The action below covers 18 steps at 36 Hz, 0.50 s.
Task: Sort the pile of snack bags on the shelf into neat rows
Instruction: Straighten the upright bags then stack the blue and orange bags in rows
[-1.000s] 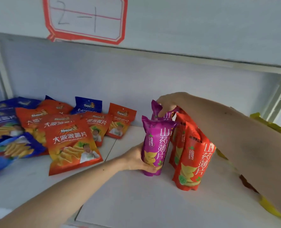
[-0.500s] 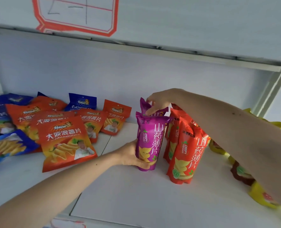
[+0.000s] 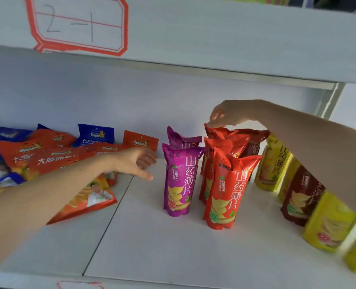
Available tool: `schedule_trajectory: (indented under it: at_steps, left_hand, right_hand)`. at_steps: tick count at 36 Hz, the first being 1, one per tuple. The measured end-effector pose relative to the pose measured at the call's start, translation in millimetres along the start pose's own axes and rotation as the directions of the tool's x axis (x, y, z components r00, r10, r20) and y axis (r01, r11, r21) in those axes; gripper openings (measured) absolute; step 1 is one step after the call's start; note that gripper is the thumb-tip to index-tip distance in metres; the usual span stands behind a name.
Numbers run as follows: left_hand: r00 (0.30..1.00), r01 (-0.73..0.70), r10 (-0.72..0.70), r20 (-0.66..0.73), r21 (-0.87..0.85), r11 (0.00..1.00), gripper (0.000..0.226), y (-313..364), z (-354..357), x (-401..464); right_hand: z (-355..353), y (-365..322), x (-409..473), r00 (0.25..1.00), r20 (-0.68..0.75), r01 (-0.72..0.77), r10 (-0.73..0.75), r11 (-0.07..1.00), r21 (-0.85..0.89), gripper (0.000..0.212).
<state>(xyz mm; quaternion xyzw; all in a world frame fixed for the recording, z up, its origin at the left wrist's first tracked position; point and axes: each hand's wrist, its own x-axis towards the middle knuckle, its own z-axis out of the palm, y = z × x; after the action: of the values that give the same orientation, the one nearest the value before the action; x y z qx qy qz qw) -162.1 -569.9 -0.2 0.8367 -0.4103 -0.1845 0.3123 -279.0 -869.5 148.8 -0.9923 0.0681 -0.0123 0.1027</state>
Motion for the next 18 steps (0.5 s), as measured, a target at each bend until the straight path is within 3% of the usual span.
schedule_trajectory:
  at_steps: [5, 9, 14, 18]
  left_hand:
    - [0.977, -0.038, 0.043, -0.207, 0.026, 0.999, 0.045, 27, -46, 20]
    - [0.944, -0.117, 0.120, -0.306, 0.027, 0.993, 0.034, 68, -58, 47]
    - [0.955, -0.194, 0.207, -0.213, 0.080, 0.978, 0.038, 118, -47, 98]
    - [0.961, -0.225, 0.249, -0.122, 0.181, 0.957, 0.039, 148, -32, 124]
  right_hand:
    - [4, 23, -13, 0.995, -0.067, -0.077, 0.076, 0.997, -0.002, 0.035]
    - [13, 39, -15, 0.987, -0.098, -0.143, 0.131, 0.981, -0.132, 0.054]
    - [12, 60, -19, 0.975, -0.137, -0.191, 0.175, 0.975, -0.117, 0.048]
    - [20, 76, -13, 0.975, -0.073, -0.212, 0.209, 0.976, -0.043, 0.030]
